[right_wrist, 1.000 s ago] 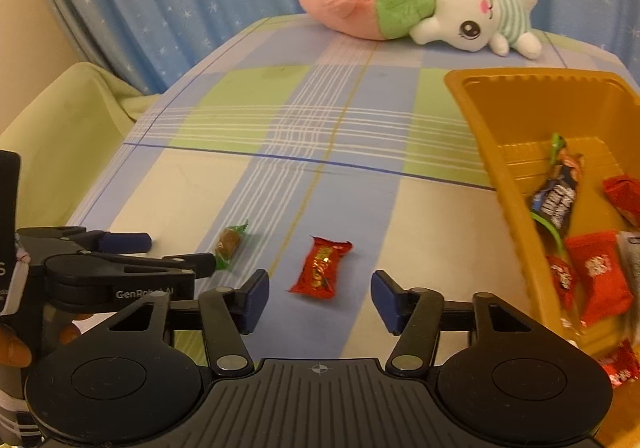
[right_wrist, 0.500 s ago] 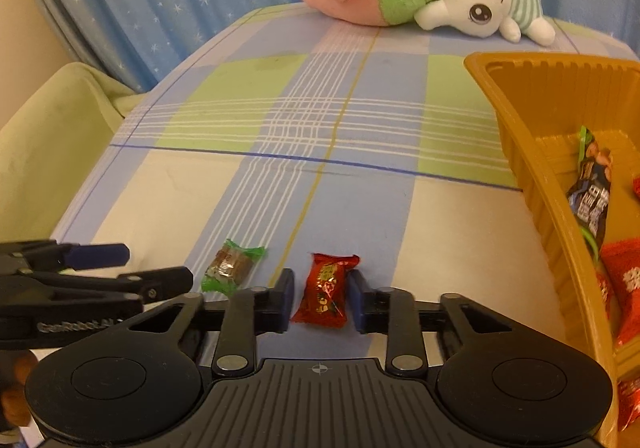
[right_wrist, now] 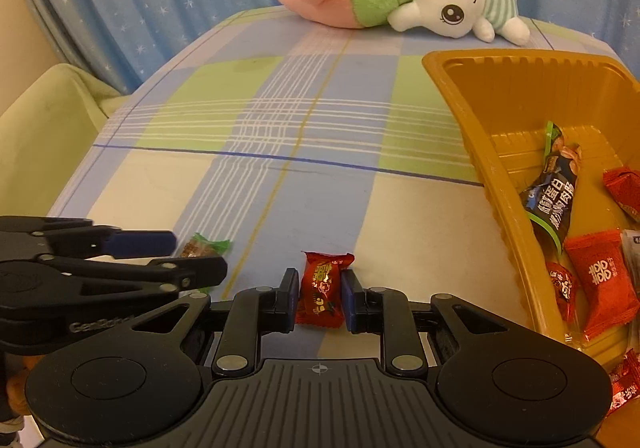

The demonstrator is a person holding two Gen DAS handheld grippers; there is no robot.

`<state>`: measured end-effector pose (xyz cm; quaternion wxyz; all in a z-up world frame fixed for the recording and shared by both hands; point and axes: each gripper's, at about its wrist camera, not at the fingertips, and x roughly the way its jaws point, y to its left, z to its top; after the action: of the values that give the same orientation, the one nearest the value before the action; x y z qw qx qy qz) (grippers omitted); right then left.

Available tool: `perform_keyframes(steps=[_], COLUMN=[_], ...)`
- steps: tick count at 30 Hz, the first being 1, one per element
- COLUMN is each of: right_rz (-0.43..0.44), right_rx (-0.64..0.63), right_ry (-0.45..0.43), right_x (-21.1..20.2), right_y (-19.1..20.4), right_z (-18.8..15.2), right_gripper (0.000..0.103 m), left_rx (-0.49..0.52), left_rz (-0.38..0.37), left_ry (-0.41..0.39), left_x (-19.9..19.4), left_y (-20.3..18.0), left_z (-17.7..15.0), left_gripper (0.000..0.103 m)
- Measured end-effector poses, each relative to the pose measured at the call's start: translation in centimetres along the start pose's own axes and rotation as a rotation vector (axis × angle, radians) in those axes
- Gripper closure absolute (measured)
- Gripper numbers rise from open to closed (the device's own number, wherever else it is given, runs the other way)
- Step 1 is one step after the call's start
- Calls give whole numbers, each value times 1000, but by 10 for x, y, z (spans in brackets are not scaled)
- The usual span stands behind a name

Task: Organize snacks
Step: 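Close the left gripper on the green-wrapped candy while right gripper holds the red candy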

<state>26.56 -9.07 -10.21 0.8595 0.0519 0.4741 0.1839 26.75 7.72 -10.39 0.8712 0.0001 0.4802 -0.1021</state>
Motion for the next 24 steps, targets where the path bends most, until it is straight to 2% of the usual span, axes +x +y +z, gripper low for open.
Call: perform_keyframes(steps=[8, 24], right_rz=[-6, 22], right_rx=[-13, -46], right_ry=[-3, 16], right_x=[1, -2], right_y=[3, 14], right_z=[-1, -5], right_gripper=[80, 81], left_rx=[13, -1], left_rz=[8, 7], left_ry=[5, 0], left_x=[3, -15], left_y=[1, -1], left_z=[0, -8], left_gripper=[83, 84])
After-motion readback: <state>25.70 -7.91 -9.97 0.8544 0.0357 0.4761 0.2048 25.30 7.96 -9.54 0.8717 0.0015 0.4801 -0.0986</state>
